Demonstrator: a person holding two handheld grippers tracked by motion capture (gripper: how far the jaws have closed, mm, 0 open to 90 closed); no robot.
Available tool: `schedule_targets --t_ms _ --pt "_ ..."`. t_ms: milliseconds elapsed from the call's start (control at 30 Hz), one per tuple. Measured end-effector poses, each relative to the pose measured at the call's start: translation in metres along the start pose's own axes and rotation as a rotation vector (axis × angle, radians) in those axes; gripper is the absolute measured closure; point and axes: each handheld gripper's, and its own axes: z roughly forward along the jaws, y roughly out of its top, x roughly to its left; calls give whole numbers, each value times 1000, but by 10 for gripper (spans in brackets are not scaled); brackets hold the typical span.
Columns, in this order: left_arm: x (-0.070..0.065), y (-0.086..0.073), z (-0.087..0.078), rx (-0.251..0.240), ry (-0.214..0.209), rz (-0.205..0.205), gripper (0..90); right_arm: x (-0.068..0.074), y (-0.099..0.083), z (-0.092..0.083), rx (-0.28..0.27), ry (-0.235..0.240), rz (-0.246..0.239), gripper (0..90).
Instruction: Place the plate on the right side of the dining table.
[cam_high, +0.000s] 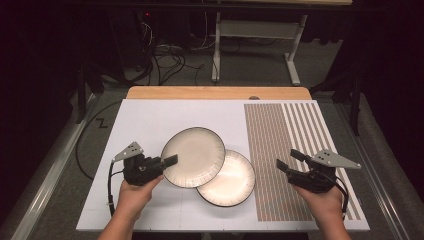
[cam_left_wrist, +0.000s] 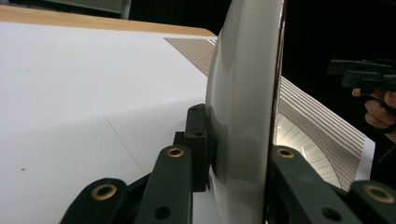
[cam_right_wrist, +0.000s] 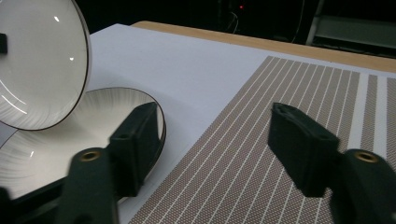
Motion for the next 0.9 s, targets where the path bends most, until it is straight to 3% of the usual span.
schedule_targets --t_ms 367,600,900 --pt "-12 1 -2 1 23 106 774 8 -7 4 -24 -19 -14 20" --pt "-14 3 -2 8 27 127 771 15 -4 8 -37 -26 -33 12" --pt "-16 3 -1 15 30 145 769 41 7 38 -21 83 -45 13"
